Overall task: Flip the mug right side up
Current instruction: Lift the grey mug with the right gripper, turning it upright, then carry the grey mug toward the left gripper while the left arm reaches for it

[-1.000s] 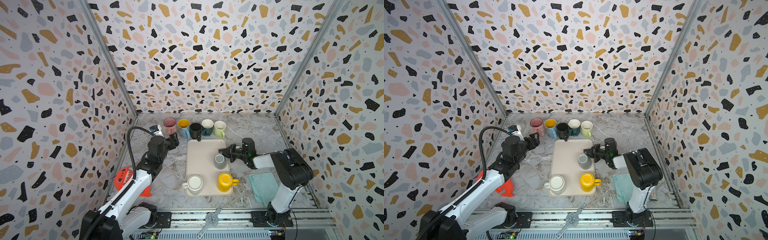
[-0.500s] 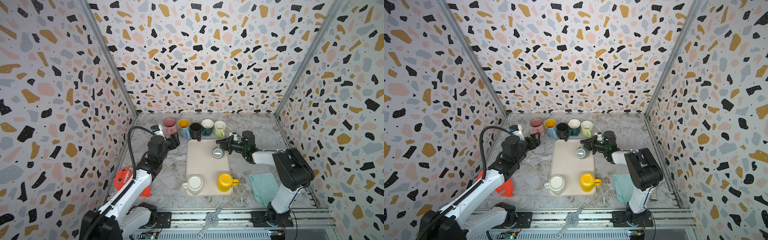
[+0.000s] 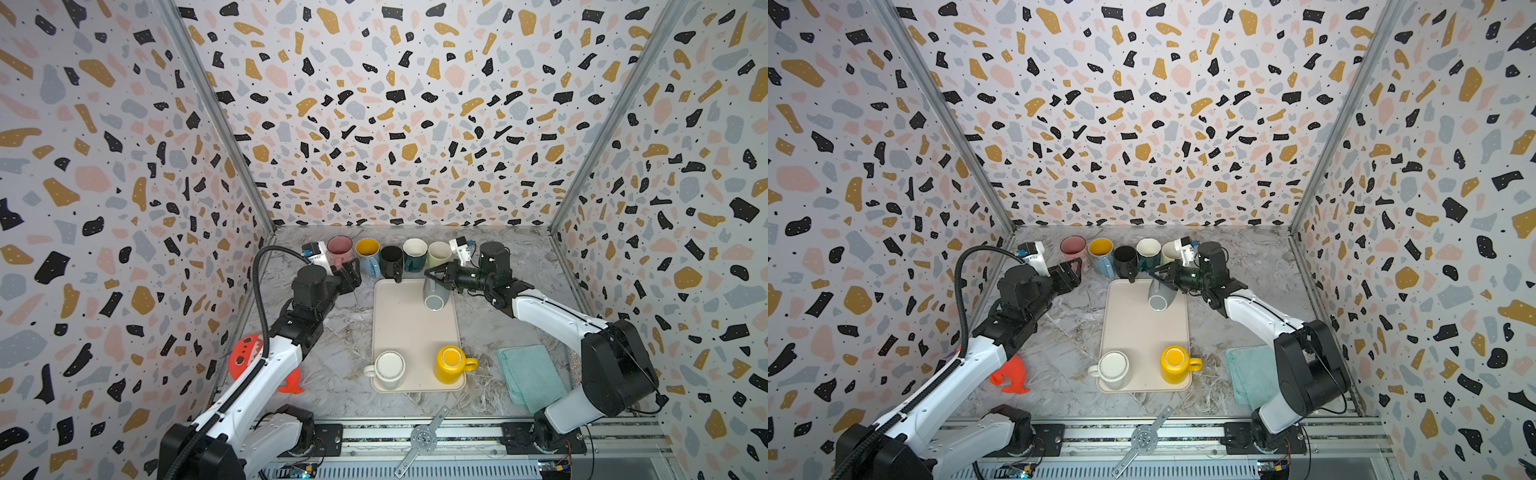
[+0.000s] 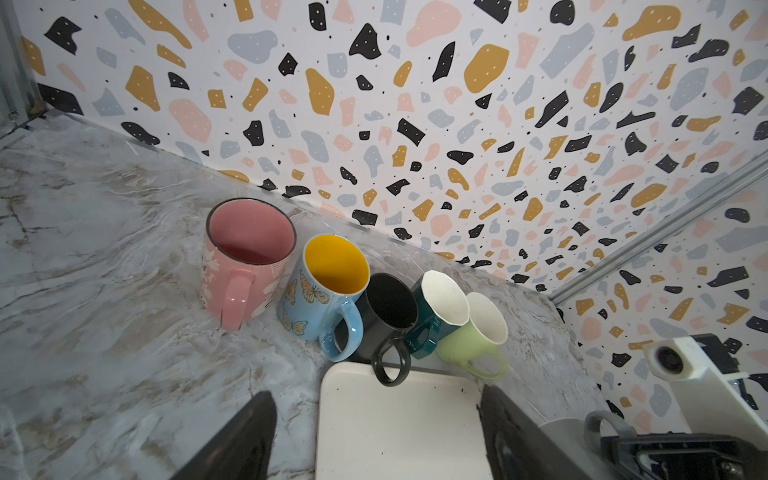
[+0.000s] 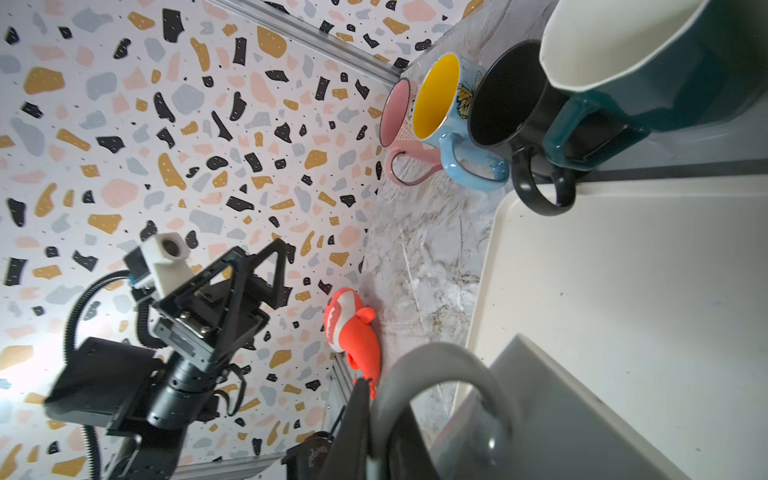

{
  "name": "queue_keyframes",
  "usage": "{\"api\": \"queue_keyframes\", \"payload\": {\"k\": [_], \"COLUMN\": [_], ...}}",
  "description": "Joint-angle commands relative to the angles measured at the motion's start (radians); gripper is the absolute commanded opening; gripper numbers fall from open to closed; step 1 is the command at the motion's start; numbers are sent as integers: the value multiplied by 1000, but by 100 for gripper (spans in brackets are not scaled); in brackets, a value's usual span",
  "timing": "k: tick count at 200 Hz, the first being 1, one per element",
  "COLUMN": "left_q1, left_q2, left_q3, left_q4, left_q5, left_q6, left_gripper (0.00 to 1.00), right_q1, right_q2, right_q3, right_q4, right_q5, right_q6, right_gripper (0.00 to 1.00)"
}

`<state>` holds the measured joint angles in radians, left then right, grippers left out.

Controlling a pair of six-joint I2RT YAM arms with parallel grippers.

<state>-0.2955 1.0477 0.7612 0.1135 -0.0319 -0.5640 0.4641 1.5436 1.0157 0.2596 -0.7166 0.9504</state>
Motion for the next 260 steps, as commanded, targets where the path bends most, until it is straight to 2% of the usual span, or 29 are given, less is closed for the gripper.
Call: {"api": "queue_keyframes", "payload": {"k": [1, 38, 81, 109, 155, 191, 260], "left_q1": [5, 6, 5, 5, -3, -40, -108], "left_q2": [10, 27, 75, 126, 190, 211, 238], "left_q3": [49, 73, 141, 223, 340, 401, 467], "left_q4": [41, 52, 31, -20, -141, -310, -393], "left_q5": [53, 142, 315, 441, 643, 656, 640], "left_q6": [14, 36, 96, 157, 271, 417, 516], "left_gripper": [78, 76, 74, 73, 71, 71, 72], "right_q1": [34, 103, 211, 301, 383, 448, 522], "right_q2": [-73, -132, -209, -256, -297, -293, -231], "right_q3": [37, 33, -1, -52, -123, -154, -206], "right_q4": [-117, -200, -219, -169, -75, -16, 148], "right_q5": [95, 274, 521, 690, 856, 976, 1164], "right_q6": [-206, -396, -629, -807, -1039, -1238, -1520], "right_gripper": [0, 0, 0, 0, 0, 0, 0]}}
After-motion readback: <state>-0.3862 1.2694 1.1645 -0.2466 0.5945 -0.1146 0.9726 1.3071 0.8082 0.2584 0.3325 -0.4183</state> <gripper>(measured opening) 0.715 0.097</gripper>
